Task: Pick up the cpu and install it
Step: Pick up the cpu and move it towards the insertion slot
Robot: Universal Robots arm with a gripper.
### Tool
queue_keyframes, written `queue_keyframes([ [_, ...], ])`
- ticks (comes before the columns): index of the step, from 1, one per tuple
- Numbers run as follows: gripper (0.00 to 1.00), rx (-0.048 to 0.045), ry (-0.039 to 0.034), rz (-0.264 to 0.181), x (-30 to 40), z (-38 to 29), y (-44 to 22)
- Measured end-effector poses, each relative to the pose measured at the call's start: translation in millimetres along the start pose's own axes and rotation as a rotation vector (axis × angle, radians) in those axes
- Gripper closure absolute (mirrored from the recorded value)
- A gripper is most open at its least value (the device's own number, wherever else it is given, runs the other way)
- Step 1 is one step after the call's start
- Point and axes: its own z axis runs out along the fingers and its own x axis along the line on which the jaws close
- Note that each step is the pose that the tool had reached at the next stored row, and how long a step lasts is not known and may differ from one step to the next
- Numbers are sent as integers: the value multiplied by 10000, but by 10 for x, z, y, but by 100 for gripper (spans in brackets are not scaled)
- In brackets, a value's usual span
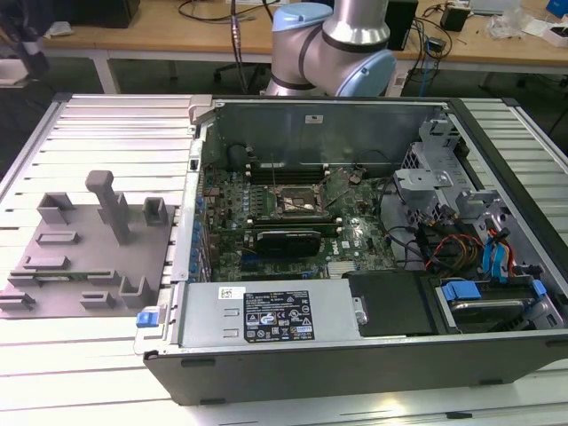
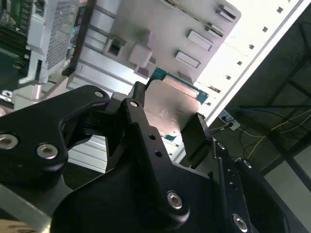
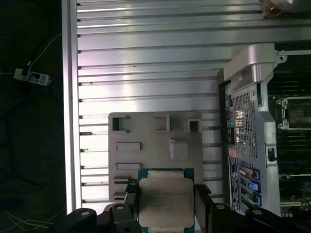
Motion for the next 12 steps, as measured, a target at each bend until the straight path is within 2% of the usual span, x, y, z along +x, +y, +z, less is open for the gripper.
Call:
queue_keyframes([
  [2,45,0,1,2,-172,0,8],
  [6,45,1,4,2,-406,-1,18],
  [8,45,0,5,2,-594,-2,26],
  [10,45,0,6,1,-702,-3,31],
  [12,45,0,8,3,-848,-4,38],
])
